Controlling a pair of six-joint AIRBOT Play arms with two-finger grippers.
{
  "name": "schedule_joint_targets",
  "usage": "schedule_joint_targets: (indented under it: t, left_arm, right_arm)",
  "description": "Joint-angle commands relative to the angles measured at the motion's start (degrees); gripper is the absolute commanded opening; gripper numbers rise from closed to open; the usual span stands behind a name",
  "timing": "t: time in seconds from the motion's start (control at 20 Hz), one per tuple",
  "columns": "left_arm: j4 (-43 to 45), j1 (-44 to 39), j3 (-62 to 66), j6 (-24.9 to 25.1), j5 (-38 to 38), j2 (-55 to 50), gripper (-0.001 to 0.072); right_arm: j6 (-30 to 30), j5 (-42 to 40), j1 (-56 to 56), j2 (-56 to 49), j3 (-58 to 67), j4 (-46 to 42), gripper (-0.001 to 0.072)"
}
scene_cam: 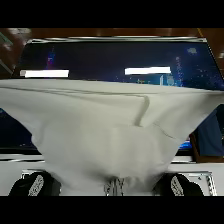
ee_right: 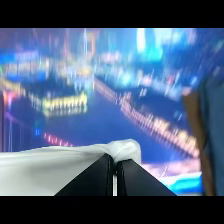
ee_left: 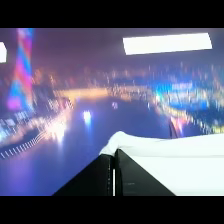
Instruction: Fold the shirts.
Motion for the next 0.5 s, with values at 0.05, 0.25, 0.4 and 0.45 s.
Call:
schedule_joint_targets:
  t: [0.05,0.25,0.4,0.45]
  left_arm:
    - [0.76,0.02,-17.81,-0.02,12.41,-7.82,0.0044]
    - [-4.42,-2.47,-18.49,0.94,25.90,-24.74,0.0044]
    - [-7.41,-5.53,-17.68,1.27,39.52,-36.15,0.0044]
    - [-7.43,-6.58,-16.57,1.27,42.93,-39.60,0.0044]
  right_arm:
    - [1.22,-9.20,1.07,-14.34,-11.93,4.63,0.0064]
    - [1.66,-37.07,12.26,-30.69,-11.80,5.31,0.0065]
    - [1.86,-58.53,18.86,-40.04,-11.74,4.94,0.0064]
    - [1.84,-64.85,20.00,-42.21,-11.76,4.94,0.0064]
